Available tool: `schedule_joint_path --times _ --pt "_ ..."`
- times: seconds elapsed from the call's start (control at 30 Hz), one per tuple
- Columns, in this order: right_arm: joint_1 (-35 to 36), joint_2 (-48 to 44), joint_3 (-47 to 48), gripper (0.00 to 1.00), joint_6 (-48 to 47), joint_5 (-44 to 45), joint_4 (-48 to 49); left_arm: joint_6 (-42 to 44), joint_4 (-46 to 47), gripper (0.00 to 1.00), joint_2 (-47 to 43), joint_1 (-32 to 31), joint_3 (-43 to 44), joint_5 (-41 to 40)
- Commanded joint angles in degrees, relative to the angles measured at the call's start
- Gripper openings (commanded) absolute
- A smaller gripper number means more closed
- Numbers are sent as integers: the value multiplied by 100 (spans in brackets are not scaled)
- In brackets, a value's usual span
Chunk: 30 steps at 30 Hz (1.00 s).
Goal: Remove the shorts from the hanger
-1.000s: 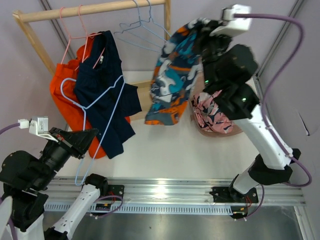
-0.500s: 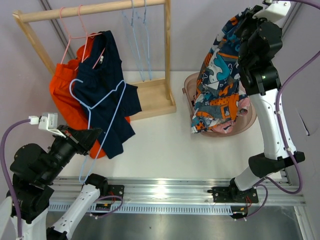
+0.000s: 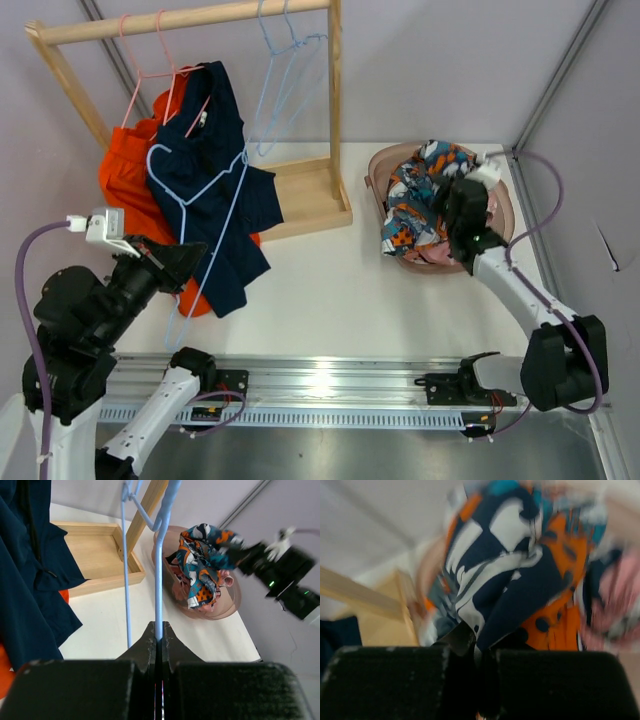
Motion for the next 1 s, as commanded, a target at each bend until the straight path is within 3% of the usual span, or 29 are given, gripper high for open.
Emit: schedule_joint_path --times 0.0,0.17,0.3,0.33,0.4,0.43,0.47,0.5,0.63,0.8,0.97 --pt "63 8 -1359 0 1502 -520 951 102 373 0 300 -28 224 -46" --pt "257 990 -2128 0 2566 -696 1242 119 382 0 485 -28 469 -81" --pt "178 1845 -2094 0 2541 -1180 1514 216 329 0 678 -28 689 -134" --pt "178 1959 -1998 10 2463 -1276 1541 251 312 0 783 -28 812 -169" --pt "178 1987 -1910 43 2295 -1382 1445 382 206 0 959 -28 1163 -326" --pt "195 1891 -1892 76 2269 -1330 1297 435 154 0 1142 -28 1278 -379" --pt "230 1759 -1866 91 2181 -1252 1199 462 84 0 1249 -28 1401 -423" --pt "327 1392 -1831 99 2120 -1164 1068 532 83 0 1337 -28 1706 -459" --pt "635 269 -1479 99 1724 -365 -151 734 -31 0 1960 -28 2368 -817" --pt "916 -1307 -979 99 1433 -3 -1515 1059 118 0 3094 -28 3062 -1012" --pt "1767 -3159 -337 100 1679 952 -3694 1209 636 0 4157 7 3704 -1285"
